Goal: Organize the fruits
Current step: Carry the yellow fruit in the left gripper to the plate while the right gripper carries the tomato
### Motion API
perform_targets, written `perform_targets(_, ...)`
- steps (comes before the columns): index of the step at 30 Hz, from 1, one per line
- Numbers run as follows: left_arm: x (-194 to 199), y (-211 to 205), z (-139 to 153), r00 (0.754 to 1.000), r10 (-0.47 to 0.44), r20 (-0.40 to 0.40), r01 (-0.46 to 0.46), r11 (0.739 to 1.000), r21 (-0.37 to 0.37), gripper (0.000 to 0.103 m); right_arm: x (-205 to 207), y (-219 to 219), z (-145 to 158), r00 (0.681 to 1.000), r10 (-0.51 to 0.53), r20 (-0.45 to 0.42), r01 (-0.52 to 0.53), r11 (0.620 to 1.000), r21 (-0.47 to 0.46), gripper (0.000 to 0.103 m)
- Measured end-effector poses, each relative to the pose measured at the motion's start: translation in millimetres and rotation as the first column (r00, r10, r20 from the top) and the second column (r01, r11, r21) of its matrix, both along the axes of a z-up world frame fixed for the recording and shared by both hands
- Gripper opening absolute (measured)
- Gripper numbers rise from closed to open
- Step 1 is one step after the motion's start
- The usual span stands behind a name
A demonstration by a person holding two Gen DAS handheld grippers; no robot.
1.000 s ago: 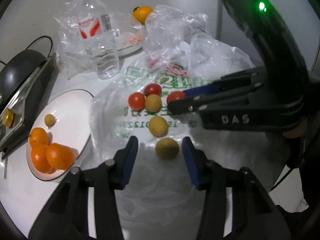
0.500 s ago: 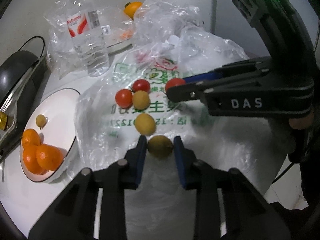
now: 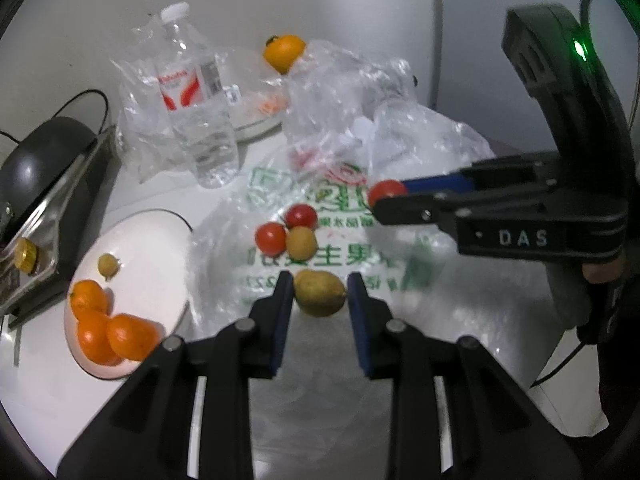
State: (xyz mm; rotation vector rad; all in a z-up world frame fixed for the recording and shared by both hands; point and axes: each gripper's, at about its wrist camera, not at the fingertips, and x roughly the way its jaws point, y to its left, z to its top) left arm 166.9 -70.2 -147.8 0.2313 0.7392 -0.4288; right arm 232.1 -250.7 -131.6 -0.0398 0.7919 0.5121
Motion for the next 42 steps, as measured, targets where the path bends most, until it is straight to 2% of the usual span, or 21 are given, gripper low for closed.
perform_targets(8,-2.9,14.5,23.8,0.998,0.022,0.064,-0.021,1.000,-0.017,0.029,-4.3,4.1,6.6,1.000,0.015,0.017,-0.015,1.000,0.007,0.030)
perform_targets(15,-4.0,26.7,33.5,0.995,0.048,0.090,-0.045,0.998,-0.034,0.029,-4.1,13.3,13.2,0.999,0.030,0.029,-0.030,1.000,0.001,0.030)
perform_targets(31,7.2,78.7,33.6,0.988,0.134,0.078,-0.125,0.985,-0.116,0.029,1.4,62.3,25.0,0.992,0.114,0.058,-0.113,0.993,-0.024,0.030)
perform_targets(42,10.9,112.4,33.2,0.979,0.182,0.089,-0.169,0.975,-0.144,0.029,10.7,102.4,27.0,0.985,0.166,0.051,-0.163,0.985,-0.058,0.030)
